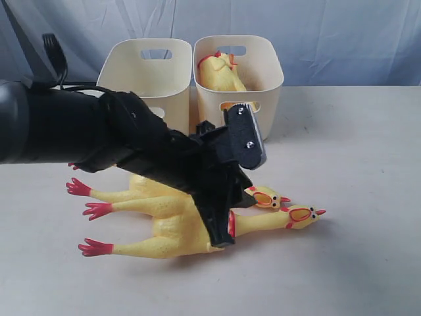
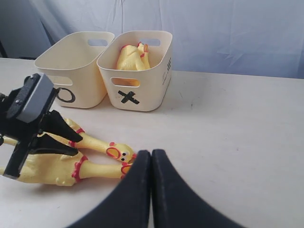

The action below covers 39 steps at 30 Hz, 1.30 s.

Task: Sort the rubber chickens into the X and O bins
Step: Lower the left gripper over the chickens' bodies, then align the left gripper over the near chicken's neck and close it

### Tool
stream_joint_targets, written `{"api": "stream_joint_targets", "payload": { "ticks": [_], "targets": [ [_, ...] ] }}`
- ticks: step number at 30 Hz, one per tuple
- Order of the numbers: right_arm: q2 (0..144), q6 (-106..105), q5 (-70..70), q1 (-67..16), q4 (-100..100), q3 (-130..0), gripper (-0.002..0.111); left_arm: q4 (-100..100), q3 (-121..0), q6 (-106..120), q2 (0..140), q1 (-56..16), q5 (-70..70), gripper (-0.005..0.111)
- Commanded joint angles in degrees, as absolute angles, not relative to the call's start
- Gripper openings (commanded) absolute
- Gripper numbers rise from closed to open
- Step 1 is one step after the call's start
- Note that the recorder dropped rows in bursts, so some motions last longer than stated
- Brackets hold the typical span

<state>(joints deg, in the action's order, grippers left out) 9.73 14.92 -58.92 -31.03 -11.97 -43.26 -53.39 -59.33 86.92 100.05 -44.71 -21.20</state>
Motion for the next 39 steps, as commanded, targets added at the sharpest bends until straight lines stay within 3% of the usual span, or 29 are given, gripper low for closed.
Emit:
{"api": "stream_joint_targets", "payload": {
  "ticks": [1, 3, 7, 11, 39],
  "targets": [
    [9.5, 14.6, -59.0, -30.8, -12.0, -43.0, 0.000, -58.5, -62.8, 87.1, 102.3, -47.7, -18.6, 0.029],
    [9.5, 14.6, -59.0, -30.8, -12.0, -43.0, 0.000, -58.7, -64.1, 87.1, 104.5, -47.7, -19.9, 0.030],
    [9.5, 14.6, -59.0, -30.8, -12.0, -43.0, 0.000, -64.0, -64.8, 87.1, 107.1, -47.7, -20.6, 0.050],
    [9.5, 14.6, -59.0, -30.8, -12.0, -43.0, 0.000, -66.4, -64.8, 85.7, 108.2, -47.7, -19.4, 0.063],
    [9.5, 14.6, -59.0, -30.8, -12.0, -43.0, 0.000, -51.7, -64.8, 84.1, 116.8, -47.7, -19.6, 0.063]
  ]
}}
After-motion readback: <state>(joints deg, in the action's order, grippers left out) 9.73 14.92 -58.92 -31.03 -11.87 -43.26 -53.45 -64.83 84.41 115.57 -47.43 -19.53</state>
